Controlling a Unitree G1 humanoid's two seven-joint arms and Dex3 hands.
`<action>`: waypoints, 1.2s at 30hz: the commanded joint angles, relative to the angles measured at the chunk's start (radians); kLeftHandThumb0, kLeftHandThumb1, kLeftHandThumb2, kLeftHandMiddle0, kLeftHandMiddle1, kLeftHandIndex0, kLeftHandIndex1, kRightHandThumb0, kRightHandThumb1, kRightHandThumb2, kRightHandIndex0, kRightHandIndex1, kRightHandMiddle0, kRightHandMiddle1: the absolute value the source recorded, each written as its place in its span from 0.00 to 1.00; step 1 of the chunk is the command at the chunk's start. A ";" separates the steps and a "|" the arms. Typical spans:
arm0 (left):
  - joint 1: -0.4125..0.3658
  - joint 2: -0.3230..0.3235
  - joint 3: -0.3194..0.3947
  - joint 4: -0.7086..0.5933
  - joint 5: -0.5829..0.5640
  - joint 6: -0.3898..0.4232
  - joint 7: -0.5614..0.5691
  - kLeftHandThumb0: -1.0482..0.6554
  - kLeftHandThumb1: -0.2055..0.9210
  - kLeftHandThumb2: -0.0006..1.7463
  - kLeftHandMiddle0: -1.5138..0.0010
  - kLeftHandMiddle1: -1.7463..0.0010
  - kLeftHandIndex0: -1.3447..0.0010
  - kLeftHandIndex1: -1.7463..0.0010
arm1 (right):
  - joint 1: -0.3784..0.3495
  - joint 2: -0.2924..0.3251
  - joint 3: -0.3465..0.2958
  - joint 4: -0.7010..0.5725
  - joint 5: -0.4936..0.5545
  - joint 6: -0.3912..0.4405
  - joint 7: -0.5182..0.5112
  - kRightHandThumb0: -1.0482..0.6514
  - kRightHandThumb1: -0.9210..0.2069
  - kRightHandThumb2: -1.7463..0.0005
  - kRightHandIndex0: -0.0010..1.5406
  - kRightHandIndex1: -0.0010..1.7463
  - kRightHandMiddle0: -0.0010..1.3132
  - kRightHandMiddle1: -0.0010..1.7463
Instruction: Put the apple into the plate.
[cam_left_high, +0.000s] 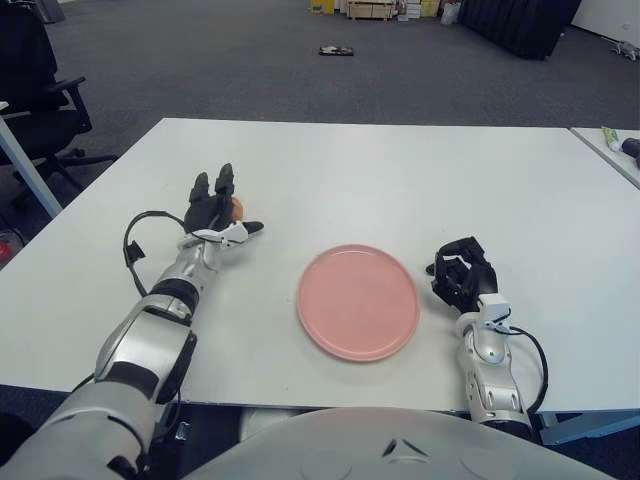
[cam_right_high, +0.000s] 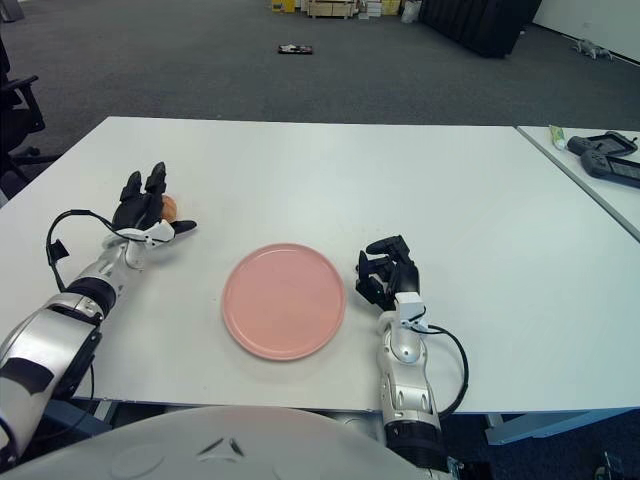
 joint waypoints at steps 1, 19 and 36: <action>0.024 -0.017 -0.005 0.017 -0.022 0.012 -0.091 0.03 0.99 0.12 0.99 1.00 0.99 0.98 | 0.002 0.001 -0.002 -0.008 0.009 0.001 0.003 0.39 0.19 0.53 0.38 0.79 0.25 1.00; 0.037 0.017 -0.011 0.007 -0.056 -0.090 -0.160 0.19 0.63 0.49 0.86 0.38 0.93 0.20 | 0.004 0.002 -0.008 -0.010 0.017 -0.007 0.008 0.39 0.20 0.52 0.39 0.79 0.25 1.00; 0.045 0.031 -0.003 0.001 -0.075 -0.161 -0.144 0.36 0.60 0.60 0.71 0.14 0.60 0.06 | 0.010 0.001 -0.009 -0.026 0.003 0.017 -0.004 0.39 0.21 0.51 0.40 0.79 0.26 1.00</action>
